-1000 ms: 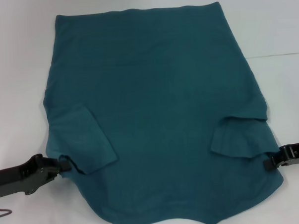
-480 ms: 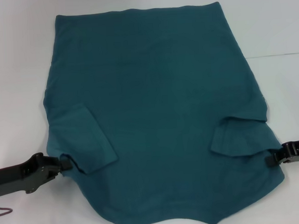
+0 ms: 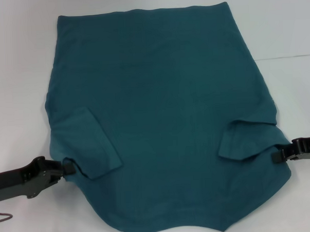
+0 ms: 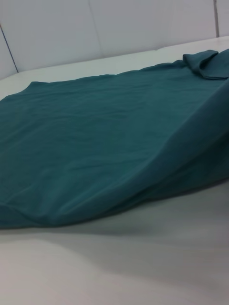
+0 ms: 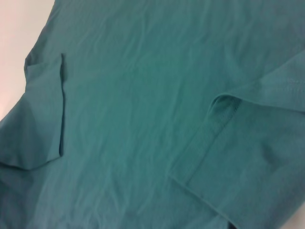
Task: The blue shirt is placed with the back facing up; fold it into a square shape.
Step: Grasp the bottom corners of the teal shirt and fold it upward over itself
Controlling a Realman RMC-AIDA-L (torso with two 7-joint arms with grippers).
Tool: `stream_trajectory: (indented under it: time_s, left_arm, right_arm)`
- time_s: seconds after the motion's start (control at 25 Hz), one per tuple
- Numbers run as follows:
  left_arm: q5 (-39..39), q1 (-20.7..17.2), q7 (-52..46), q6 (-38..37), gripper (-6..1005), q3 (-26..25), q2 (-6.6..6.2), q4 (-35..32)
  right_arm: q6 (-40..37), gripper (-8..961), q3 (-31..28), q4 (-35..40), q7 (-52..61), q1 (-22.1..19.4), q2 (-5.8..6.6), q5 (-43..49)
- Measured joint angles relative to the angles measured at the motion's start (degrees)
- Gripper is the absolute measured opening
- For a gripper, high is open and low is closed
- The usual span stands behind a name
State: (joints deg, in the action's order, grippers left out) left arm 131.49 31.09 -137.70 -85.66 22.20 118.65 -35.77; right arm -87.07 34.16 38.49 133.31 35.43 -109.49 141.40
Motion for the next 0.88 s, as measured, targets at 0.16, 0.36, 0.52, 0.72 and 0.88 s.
stream_trajectory:
  time_s: [0.16, 0.36, 0.52, 0.72, 0.88]
  left_arm:
    - [0.0, 0.1, 0.3, -0.2, 19, 0.3, 0.00, 0.0]
    - [0.2, 0.0, 0.4, -0.9, 19, 0.4, -0.28, -0.1]
    - [0.5, -0.6, 1.2, -1.7, 19, 0.5, -0.35, -0.2]
    - [0.6, -1.1, 2.4, -4.0, 20, 0.5, -0.45, -0.9]
    - [1.5, -1.5, 2.6, -5.6, 19, 0.6, -0.51, -1.5]
  right_arm:
    - [0.3, 52, -0.2, 0.0, 0.3, 0.0, -0.10, -0.1]
    - [-0.1, 55, -0.7, 0.0, 0.5, 0.0, 0.13, -0.1]
    - [-1.0, 58, 0.0, -0.1, 0.8, 0.0, 0.20, 0.6]
    - [-2.2, 61, 0.1, 0.0, 1.3, 0.0, 0.19, 1.1]
    - [-4.0, 64, 0.1, 0.1, 1.2, -0.2, 0.37, 1.9]
